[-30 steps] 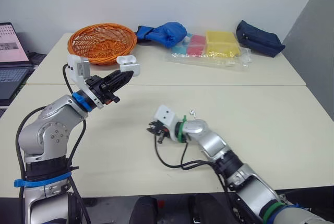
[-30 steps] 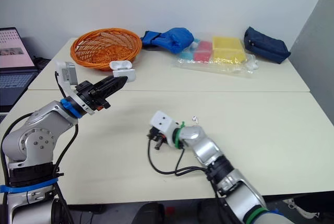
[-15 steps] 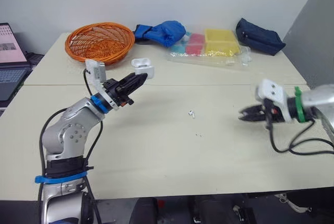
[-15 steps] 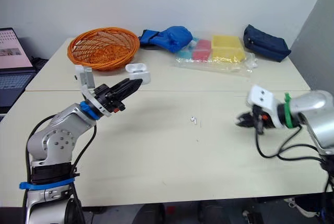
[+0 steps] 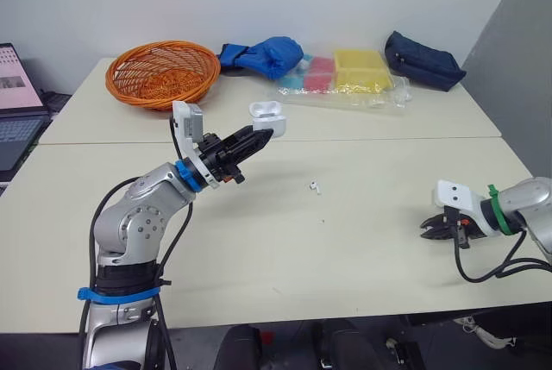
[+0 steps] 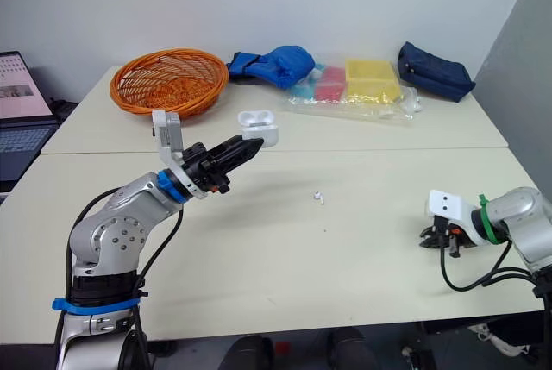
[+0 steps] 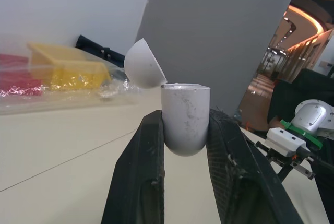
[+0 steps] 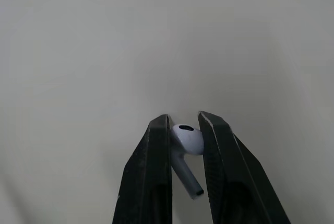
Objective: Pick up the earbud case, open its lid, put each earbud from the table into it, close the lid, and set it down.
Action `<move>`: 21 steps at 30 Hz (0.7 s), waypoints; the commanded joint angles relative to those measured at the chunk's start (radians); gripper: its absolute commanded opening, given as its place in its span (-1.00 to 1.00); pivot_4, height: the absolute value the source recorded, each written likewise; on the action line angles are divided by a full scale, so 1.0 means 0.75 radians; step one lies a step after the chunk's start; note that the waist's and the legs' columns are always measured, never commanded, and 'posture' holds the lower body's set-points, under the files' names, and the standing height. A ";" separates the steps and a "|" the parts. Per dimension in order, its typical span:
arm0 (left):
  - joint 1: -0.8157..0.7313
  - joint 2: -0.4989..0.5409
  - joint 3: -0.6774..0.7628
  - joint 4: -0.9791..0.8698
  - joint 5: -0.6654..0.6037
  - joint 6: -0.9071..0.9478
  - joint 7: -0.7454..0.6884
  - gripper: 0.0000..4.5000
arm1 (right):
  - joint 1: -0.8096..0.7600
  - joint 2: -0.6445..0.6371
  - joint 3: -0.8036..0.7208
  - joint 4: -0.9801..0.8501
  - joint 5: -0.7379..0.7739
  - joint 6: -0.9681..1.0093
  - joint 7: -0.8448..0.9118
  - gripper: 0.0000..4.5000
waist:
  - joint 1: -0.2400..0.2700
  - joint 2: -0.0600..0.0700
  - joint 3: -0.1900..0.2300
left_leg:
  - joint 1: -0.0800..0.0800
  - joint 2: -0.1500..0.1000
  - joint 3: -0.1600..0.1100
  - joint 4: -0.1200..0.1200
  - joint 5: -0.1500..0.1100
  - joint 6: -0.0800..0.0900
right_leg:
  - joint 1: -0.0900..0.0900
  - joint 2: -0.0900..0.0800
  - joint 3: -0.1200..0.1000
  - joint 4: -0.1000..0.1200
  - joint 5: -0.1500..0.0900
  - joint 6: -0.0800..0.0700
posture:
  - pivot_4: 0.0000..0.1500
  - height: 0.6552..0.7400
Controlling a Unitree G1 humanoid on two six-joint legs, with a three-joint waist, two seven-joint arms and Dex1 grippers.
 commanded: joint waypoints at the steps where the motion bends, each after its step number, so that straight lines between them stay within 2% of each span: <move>1: 0.003 -0.006 -0.010 -0.089 0.068 -0.134 0.007 -0.67 | 0.003 -0.034 -0.027 -0.003 -0.009 0.001 0.038 -0.81 | -0.001 0.000 0.000 | 0.000 0.000 0.000 0.000 0.000 0.000 | 0.000 0.000 0.000 0.000 0.000 0.000 | 1.00 1.00; 6: 0.085 -0.011 -0.041 -0.144 0.208 -0.288 0.037 -0.67 | 0.037 -0.038 -0.058 -0.043 0.024 0.045 0.045 -0.81 | -0.001 0.000 0.000 | 0.001 0.000 0.000 0.000 0.000 0.000 | 0.000 0.000 0.001 0.000 0.000 0.000 | 1.00 1.00; 10: 0.300 -0.055 -0.095 -0.251 0.327 -0.408 0.102 -0.67 | 0.057 -0.044 -0.078 -0.042 0.023 0.046 0.038 -0.81 | -0.001 0.000 0.000 | 0.003 0.000 0.000 -0.001 0.000 0.000 | 0.001 0.000 0.003 0.000 0.000 0.000 | 1.00 1.00; 14: 0.398 -0.114 -0.113 -0.304 0.350 -0.470 0.156 -0.67 | 0.062 -0.043 -0.075 -0.048 0.013 0.036 0.042 -0.81 | 0.004 0.000 0.000 | 0.002 0.000 0.001 0.000 0.000 0.000 | 0.002 -0.001 0.001 0.000 0.000 -0.001 | 1.00 1.00; 16: 0.416 -0.143 -0.102 -0.297 0.370 -0.497 0.199 -0.67 | 0.065 -0.045 -0.067 -0.047 0.008 0.024 0.050 -0.81 | 0.006 0.000 0.000 | 0.003 0.000 0.000 0.001 0.000 0.000 | 0.003 -0.001 0.001 0.000 -0.003 -0.008 | 1.00 1.00; 21: 0.439 -0.132 -0.096 -0.306 0.390 -0.539 0.211 -0.67 | 0.083 -0.054 -0.060 -0.023 -0.015 -0.012 0.055 -0.81 | 0.004 0.000 0.000 | 0.011 0.000 0.000 0.001 0.000 0.000 | 0.012 -0.001 0.001 -0.001 -0.004 -0.008 | 1.00 1.00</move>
